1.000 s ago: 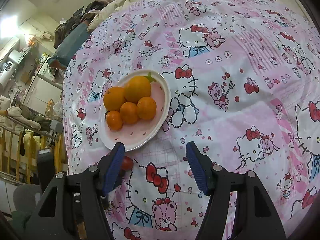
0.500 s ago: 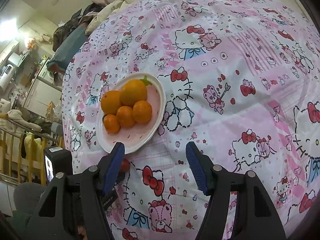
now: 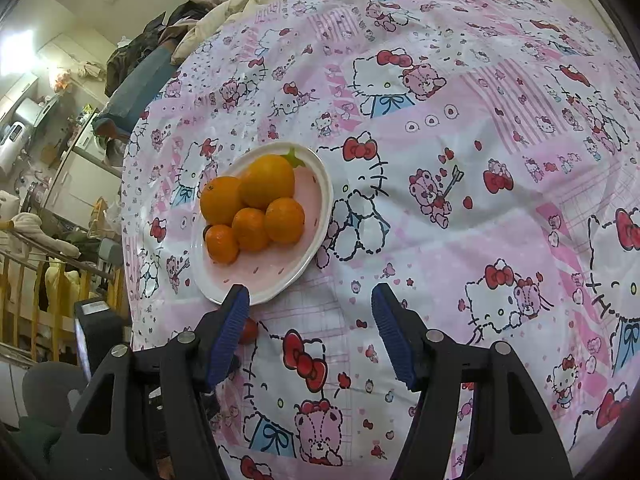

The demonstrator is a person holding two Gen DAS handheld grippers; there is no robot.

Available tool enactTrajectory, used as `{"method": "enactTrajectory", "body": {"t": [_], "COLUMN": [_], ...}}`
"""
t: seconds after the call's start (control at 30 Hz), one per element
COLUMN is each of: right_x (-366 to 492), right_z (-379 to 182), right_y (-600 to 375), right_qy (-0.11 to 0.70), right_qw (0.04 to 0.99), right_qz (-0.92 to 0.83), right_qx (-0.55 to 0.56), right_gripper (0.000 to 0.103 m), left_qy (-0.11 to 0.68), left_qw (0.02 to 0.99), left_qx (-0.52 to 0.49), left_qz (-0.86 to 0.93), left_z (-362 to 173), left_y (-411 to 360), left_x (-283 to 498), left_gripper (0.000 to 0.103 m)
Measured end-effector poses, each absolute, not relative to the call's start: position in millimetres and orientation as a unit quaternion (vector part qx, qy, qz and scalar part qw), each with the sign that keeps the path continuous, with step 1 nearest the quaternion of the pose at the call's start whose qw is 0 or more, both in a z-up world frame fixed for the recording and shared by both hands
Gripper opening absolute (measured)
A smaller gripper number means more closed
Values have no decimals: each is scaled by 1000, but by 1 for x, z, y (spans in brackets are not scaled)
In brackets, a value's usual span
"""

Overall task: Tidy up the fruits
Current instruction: 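Grasp a red tomato with the right tool while the left tool lifts its grape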

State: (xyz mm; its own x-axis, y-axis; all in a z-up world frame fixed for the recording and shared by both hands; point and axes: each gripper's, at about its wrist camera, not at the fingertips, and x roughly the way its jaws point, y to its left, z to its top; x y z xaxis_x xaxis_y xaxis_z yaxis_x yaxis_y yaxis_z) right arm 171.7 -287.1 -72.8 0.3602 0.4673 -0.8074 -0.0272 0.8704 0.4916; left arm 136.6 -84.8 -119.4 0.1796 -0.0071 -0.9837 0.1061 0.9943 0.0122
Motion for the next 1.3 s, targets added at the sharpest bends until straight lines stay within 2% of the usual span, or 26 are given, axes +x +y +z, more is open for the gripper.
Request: {"method": "enactTrajectory", "body": {"t": [0.5, 0.73, 1.03, 1.3], "right_x": [171, 179, 188, 196], "right_z": [-81, -107, -128, -136], "right_y": [-260, -217, -173, -158], "right_qy": [564, 608, 608, 596], "right_qw": [788, 746, 742, 740], "right_qz": [180, 242, 282, 311], "right_qx": [167, 120, 9, 12], "right_gripper": [66, 66, 66, 66], "left_qy": [604, 603, 592, 593], "left_qw": [796, 798, 805, 803], "left_qx": [19, -11, -47, -59], "left_qz": [-20, -2, 14, 18], "left_z": [-47, -54, -52, -55], "left_y": [-29, -12, 5, 9], "left_x": [137, 145, 150, 156], "left_gripper": [18, 18, 18, 18]}}
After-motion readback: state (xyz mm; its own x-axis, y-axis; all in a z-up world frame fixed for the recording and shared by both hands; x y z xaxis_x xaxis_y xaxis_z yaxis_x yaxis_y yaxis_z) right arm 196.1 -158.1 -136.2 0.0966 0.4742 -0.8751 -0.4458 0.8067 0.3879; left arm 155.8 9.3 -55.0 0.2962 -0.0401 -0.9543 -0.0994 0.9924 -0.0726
